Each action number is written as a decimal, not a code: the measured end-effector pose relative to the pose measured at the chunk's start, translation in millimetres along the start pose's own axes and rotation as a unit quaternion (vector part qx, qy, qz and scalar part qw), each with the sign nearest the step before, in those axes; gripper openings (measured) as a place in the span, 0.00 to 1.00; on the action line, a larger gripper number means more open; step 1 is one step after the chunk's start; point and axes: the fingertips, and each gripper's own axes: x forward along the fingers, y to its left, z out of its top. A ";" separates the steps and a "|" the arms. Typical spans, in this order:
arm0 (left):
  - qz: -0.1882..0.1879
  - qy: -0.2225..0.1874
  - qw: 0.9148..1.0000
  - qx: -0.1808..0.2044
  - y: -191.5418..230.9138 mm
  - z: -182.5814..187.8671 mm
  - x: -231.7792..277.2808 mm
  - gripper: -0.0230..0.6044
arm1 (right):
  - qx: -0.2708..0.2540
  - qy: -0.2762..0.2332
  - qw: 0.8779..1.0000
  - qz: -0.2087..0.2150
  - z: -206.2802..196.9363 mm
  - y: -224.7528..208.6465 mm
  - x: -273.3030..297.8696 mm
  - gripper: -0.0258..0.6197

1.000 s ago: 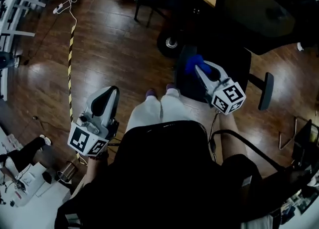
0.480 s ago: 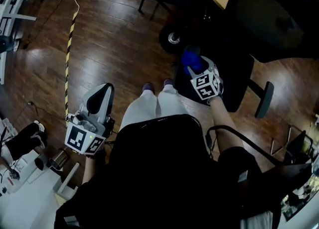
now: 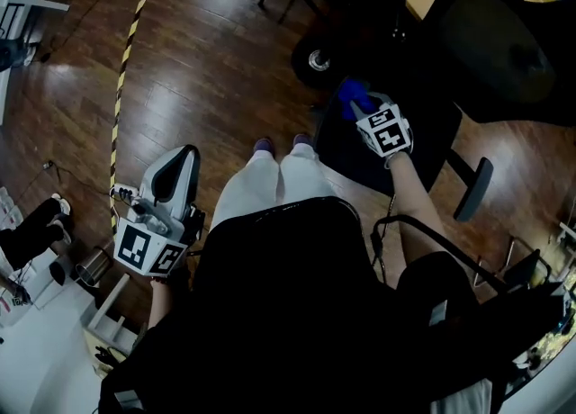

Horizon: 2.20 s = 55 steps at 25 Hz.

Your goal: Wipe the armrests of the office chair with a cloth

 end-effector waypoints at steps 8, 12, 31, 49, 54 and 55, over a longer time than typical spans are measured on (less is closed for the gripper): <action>0.064 -0.023 0.997 -0.028 20.6 7.1 -20.8 0.04 | 0.055 0.014 0.998 0.023 37.9 -63.5 23.8 0.14; 0.077 -0.028 0.996 -0.036 26.4 4.5 -26.2 0.04 | -0.002 0.062 0.997 0.051 52.6 -54.9 42.9 0.13; 0.031 -0.026 0.999 -0.017 35.6 13.0 -26.7 0.04 | -0.233 0.135 0.938 0.219 -11.1 180.9 22.6 0.13; -0.261 0.082 0.955 0.115 -83.9 -93.8 98.3 0.04 | -0.038 -0.077 0.996 -0.009 -66.2 137.9 -35.2 0.13; -0.288 0.095 0.948 0.098 -107.4 -108.9 125.6 0.04 | 0.078 -0.126 0.988 -0.045 -78.4 95.3 -38.7 0.13; -0.288 0.097 0.948 0.092 -108.2 -112.5 127.8 0.04 | 0.089 -0.134 0.986 -0.044 -78.5 90.0 -37.0 0.13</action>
